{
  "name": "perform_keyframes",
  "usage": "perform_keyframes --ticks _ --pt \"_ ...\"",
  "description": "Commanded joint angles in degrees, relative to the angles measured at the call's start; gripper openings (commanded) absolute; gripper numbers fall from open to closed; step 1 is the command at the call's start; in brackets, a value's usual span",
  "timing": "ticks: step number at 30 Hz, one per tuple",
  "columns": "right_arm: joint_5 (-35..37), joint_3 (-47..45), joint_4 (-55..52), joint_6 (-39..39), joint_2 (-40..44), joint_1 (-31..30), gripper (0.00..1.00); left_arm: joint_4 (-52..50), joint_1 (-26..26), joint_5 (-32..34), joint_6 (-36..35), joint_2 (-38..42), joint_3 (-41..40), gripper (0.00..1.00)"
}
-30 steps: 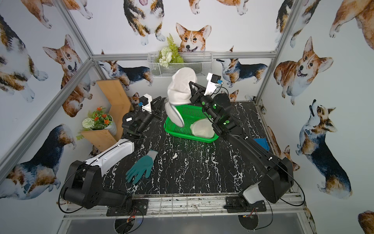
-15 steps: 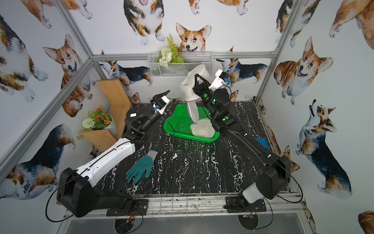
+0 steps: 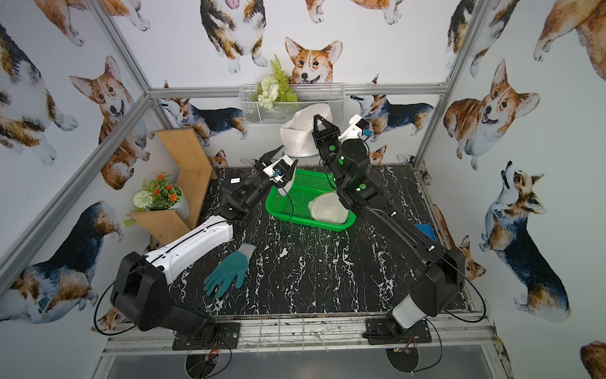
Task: Turn the laundry bag inside out
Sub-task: Turn over the laundry bag.
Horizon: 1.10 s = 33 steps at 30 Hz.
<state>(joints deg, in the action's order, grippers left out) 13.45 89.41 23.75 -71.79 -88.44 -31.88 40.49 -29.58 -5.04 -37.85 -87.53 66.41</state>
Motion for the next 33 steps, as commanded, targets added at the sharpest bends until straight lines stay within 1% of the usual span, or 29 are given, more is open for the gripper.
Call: perform_keyframes --ticks 1,3,5,6,8,11,14,18,22,24,28,32,33 --pt "0.1 -0.2 1.6 -2.8 -0.1 -0.2 0.0 8.9 0.0 9.3 -2.9 -0.9 0.5 0.55" --pt "0.2 -0.3 1.8 -3.2 -0.2 -0.3 0.0 10.1 0.0 11.5 -3.6 -1.4 0.8 0.5" --pt "0.5 -0.2 1.8 -3.5 -0.3 -0.5 0.0 11.3 0.0 12.6 -3.7 -1.6 0.9 0.4" --pt "0.8 -0.1 1.8 -3.6 -0.4 -0.7 0.0 11.6 0.0 12.7 -3.9 -1.8 0.8 0.34" --pt "0.9 0.2 2.1 -4.1 -0.7 -0.9 0.0 12.0 0.0 12.2 -3.9 -2.1 0.8 0.23" --pt "1.3 0.4 3.4 -5.1 -1.2 -1.2 0.0 12.1 0.0 10.5 -3.7 -2.3 0.8 0.01" --pt "2.9 0.4 5.8 -6.0 -1.5 -1.2 0.0 11.4 -0.1 9.4 -3.9 -1.7 -0.1 0.0" --pt "5.5 1.1 14.7 -7.4 -3.1 -1.2 0.0 8.9 -0.2 8.0 -5.1 -0.4 -4.4 0.0" --pt "4.6 4.9 21.6 -9.2 -6.7 -1.2 0.0 7.0 -0.7 7.3 -6.1 0.2 -8.6 0.0" --pt "3.5 6.7 23.8 -10.8 -8.7 -1.2 0.0 6.1 -1.5 7.3 -7.9 -0.2 -9.4 0.0" --pt "1.5 8.6 26.5 -14.6 -11.7 -1.4 0.0 5.8 -3.8 7.7 -10.4 -2.0 -7.6 0.0" --pt "0.7 7.1 27.1 -16.3 -12.1 -1.6 0.0 6.8 -5.7 6.6 -10.2 -3.3 -4.3 0.0" --pt "0.4 6.5 27.2 -16.1 -11.8 -1.6 0.0 7.3 -5.8 6.2 -9.3 -3.2 -3.8 0.07"
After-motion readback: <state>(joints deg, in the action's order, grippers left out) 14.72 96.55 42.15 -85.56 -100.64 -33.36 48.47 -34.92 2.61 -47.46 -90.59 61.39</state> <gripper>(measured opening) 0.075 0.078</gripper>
